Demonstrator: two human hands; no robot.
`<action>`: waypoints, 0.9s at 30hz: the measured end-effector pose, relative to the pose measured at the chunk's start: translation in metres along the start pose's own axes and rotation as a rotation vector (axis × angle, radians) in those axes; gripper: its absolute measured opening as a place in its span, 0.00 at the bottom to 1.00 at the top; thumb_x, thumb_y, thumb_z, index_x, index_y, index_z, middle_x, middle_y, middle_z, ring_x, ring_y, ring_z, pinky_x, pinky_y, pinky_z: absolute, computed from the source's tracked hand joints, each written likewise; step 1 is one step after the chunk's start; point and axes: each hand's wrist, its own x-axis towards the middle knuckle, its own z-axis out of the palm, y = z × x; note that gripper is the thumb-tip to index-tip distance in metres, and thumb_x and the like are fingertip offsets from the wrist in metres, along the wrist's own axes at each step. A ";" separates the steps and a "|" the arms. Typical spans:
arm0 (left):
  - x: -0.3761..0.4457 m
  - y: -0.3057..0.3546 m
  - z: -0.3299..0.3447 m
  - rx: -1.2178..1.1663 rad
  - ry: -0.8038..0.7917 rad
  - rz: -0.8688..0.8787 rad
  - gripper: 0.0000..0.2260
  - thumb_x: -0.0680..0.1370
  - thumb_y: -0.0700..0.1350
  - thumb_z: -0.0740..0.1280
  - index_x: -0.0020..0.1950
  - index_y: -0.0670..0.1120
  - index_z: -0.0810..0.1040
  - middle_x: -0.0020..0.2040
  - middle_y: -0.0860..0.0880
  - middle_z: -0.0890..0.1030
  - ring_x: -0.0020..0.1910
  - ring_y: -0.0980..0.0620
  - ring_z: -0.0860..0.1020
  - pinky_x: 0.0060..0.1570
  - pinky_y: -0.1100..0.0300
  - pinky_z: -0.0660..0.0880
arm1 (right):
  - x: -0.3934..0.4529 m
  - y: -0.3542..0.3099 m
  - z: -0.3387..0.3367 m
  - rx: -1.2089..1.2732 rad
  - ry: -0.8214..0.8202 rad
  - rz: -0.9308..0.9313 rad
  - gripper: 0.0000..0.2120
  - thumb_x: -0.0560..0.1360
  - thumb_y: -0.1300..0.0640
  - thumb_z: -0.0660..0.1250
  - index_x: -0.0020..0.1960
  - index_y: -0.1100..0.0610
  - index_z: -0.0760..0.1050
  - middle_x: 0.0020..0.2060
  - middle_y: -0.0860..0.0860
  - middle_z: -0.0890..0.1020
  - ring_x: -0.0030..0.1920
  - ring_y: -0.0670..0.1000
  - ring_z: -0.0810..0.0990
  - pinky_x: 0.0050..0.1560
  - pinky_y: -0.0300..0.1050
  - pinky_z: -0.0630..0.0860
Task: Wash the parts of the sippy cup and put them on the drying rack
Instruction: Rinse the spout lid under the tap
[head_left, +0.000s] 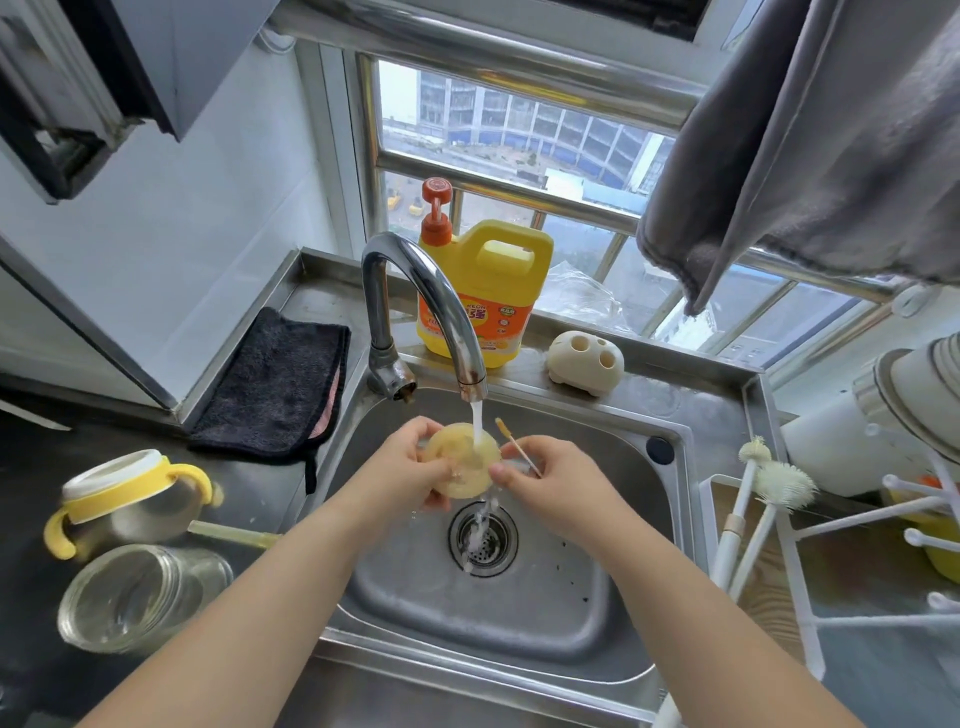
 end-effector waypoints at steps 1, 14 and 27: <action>-0.001 -0.001 0.001 -0.033 0.006 0.007 0.09 0.76 0.33 0.66 0.54 0.43 0.73 0.42 0.45 0.79 0.33 0.51 0.77 0.30 0.62 0.72 | 0.002 -0.001 0.004 0.012 -0.033 0.011 0.13 0.74 0.45 0.67 0.56 0.50 0.78 0.47 0.46 0.82 0.48 0.45 0.79 0.44 0.40 0.73; 0.001 -0.003 0.021 -0.575 0.174 -0.053 0.14 0.76 0.28 0.61 0.57 0.42 0.73 0.50 0.41 0.81 0.44 0.48 0.82 0.35 0.62 0.79 | -0.017 -0.008 0.008 -0.182 0.038 -0.106 0.08 0.82 0.52 0.54 0.53 0.54 0.69 0.38 0.51 0.77 0.44 0.56 0.76 0.43 0.49 0.71; -0.012 0.000 0.038 -0.507 0.208 0.108 0.20 0.72 0.24 0.64 0.54 0.47 0.75 0.44 0.46 0.81 0.41 0.54 0.81 0.38 0.61 0.80 | -0.016 -0.019 0.006 -0.334 0.030 -0.066 0.12 0.79 0.54 0.57 0.47 0.55 0.78 0.39 0.52 0.81 0.44 0.55 0.78 0.41 0.44 0.72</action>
